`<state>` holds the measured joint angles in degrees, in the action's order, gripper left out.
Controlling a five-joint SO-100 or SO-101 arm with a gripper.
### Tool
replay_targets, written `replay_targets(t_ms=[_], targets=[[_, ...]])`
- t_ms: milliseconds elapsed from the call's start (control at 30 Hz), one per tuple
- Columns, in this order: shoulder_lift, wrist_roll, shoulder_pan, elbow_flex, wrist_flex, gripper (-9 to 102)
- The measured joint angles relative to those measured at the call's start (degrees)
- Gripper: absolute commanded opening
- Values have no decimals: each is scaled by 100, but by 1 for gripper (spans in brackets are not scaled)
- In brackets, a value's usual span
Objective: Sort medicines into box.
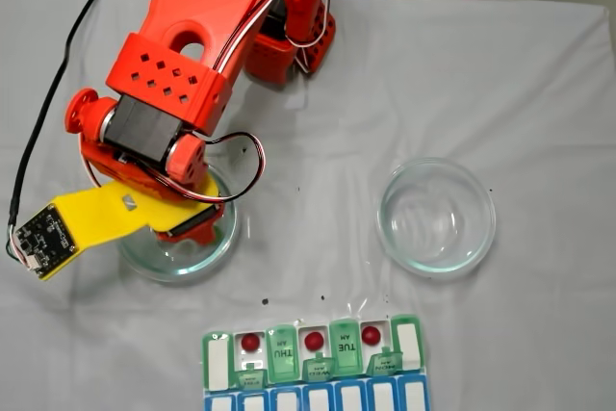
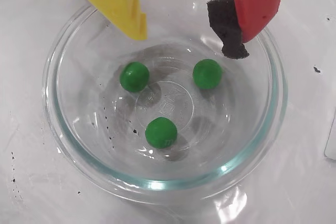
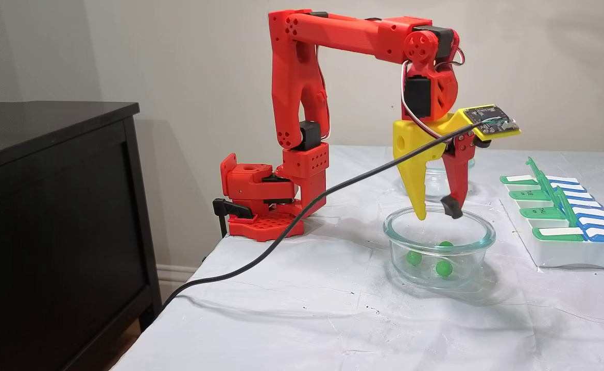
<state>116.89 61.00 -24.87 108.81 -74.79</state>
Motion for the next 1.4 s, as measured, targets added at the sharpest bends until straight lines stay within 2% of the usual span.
replay_targets(t_ms=[267, 1133, 1400], targets=[[0, -132, 79, 325, 387, 24], [0, -185, 229, 589, 650, 21], [-70, -229, 334, 782, 958, 21]])
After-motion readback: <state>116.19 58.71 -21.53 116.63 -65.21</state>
